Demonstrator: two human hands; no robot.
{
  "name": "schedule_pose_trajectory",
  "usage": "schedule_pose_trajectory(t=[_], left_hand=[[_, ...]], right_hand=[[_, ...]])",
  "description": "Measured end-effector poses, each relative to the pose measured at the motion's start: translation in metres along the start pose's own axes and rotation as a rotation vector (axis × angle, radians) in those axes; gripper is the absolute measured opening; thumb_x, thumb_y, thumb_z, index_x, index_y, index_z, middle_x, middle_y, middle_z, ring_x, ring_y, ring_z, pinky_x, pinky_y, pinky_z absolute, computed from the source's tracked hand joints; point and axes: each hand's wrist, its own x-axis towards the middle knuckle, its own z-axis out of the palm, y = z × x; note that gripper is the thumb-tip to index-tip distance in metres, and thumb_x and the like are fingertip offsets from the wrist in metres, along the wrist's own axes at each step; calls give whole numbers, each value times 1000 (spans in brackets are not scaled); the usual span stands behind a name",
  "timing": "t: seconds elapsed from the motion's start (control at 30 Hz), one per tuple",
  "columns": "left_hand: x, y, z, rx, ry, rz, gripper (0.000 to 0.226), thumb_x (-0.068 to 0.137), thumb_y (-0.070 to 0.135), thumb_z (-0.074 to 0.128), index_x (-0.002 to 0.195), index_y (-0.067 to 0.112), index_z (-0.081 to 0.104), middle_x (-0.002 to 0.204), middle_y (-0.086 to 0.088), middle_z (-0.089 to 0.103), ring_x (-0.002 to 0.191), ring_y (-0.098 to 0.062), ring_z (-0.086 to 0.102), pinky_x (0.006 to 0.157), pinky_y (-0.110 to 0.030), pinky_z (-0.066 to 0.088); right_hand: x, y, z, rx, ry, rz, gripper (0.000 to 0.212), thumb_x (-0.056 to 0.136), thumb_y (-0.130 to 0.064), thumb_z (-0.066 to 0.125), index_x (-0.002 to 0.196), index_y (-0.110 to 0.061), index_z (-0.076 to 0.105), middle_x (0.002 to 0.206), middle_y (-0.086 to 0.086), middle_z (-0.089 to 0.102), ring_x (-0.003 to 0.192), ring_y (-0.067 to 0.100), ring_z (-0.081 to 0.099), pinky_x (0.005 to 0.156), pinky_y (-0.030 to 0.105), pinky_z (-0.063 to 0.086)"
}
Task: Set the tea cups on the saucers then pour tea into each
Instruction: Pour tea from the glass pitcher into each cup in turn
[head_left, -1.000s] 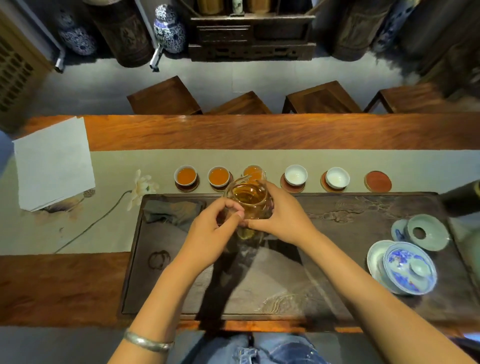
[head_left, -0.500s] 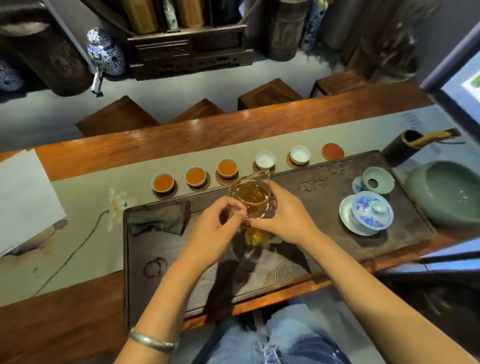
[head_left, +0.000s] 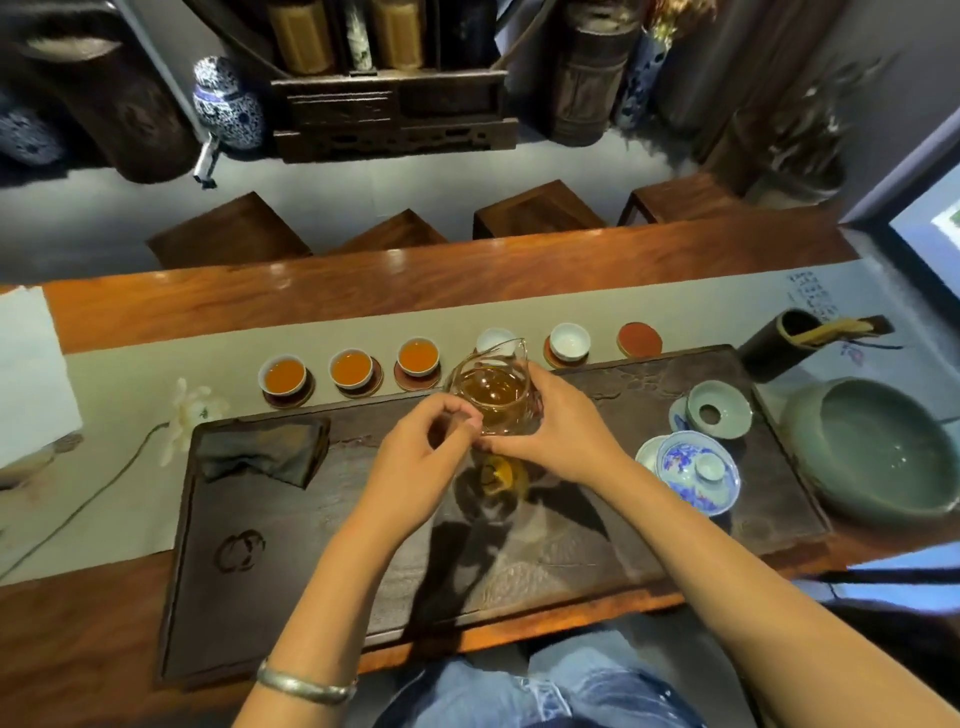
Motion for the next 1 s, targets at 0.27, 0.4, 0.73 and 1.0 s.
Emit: schedule_pose_trajectory(t=[0.27,0.4,0.73,1.0], left_hand=[[14,6,53,-40,196,-89,12,93,23,60,88,33,66,77,7,64,72,-10,57,73,-36,49],[17,14,65,-11,235,-109,12,93,22,59,87,31,65,76,14,64,71,-2,56,69,-23,46],[44,15,56,58,182,-132,10,94,25,59,88,31,65,72,21,63,67,-1,54,68,-27,41],[66,7,44,80,97,-152,10,94,29,57,91,35,65,82,13,67,73,-11,60,68,-31,45]], right_hand=[[33,40,-31,18,-199,-73,86,56,-68,79,130,-32,52,122,-15,64,109,4,61,91,29,51],[44,47,-36,48,-257,-94,88,55,-70,78,131,-32,53,123,-15,65,110,2,61,93,29,51],[55,58,-27,199,-264,34,77,56,-58,79,124,-37,51,112,-20,67,101,-6,63,85,17,49],[72,66,-18,214,-280,98,56,60,-51,82,106,-53,51,93,-36,62,92,-21,58,73,4,43]])
